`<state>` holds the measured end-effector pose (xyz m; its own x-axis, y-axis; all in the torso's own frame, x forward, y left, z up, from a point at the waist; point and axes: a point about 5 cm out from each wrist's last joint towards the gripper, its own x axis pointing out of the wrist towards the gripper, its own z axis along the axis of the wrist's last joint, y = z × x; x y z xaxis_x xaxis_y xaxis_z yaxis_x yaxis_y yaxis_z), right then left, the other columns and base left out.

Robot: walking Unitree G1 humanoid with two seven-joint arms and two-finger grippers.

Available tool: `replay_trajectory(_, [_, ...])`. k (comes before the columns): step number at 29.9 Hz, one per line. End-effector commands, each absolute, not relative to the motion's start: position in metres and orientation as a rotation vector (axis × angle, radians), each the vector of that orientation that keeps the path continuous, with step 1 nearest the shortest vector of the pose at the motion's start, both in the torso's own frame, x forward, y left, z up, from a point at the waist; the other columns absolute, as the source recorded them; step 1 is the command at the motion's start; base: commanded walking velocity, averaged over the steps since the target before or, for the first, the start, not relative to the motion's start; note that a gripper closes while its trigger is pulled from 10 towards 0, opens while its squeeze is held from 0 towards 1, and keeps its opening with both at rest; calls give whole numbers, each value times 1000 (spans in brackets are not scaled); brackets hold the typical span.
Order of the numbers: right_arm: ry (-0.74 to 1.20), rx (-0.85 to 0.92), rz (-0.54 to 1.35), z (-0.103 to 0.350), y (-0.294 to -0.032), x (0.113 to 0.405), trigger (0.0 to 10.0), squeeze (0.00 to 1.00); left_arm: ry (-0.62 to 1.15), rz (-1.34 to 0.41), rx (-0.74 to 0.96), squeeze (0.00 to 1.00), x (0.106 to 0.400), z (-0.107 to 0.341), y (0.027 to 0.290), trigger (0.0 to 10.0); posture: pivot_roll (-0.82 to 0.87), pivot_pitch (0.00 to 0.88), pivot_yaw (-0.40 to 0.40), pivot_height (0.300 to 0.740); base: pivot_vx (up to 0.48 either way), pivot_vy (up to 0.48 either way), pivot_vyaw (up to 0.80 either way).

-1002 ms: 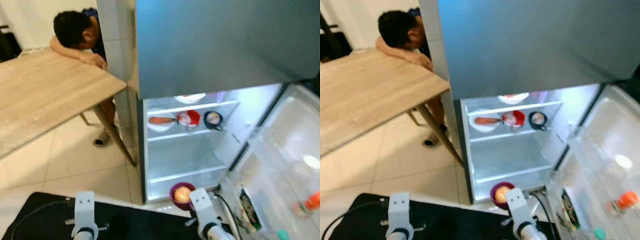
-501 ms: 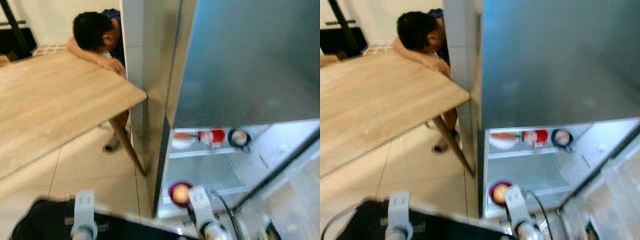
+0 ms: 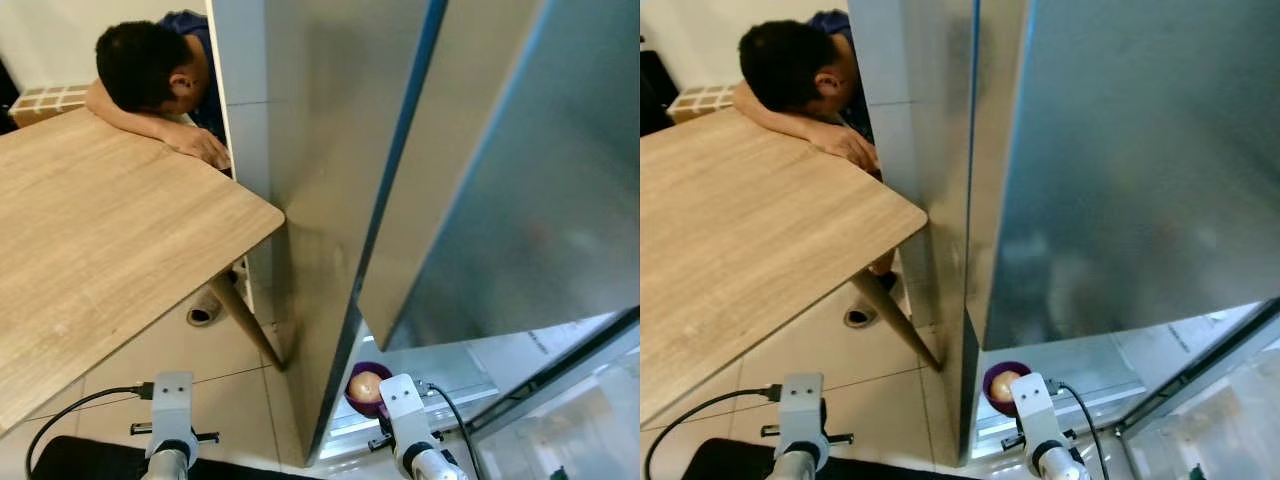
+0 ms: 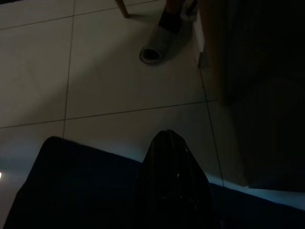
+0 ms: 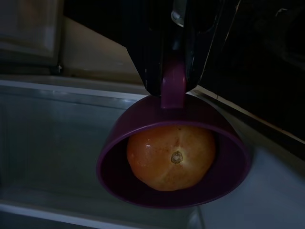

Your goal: Restocking fridge

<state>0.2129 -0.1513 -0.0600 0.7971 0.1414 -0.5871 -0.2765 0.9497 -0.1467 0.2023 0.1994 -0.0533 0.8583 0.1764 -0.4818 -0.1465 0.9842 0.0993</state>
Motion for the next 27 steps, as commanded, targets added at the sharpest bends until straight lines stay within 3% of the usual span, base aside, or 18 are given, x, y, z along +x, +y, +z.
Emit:
replay_trajectory(1, [605,-232,216,-60,-155,211,10000,0,538,171,49,0,195,-58,197,10000,-54,69,-18,731,0,0,0])
replay_trajectory(12, [611,-232,212,-62,-156,208,10000,0,546,166,31,0,192,-60,199,10000,-54,71,-17,731,0,0,0])
replay_trajectory(23, [614,-232,209,-62,-157,208,10000,0,555,166,31,0,191,-61,199,10000,-52,71,-16,731,-399,0,0])
replay_trajectory(27, [614,-233,209,-62,-156,209,10000,0,567,170,37,0,191,-61,199,10000,-52,70,-15,731,0,0,0])
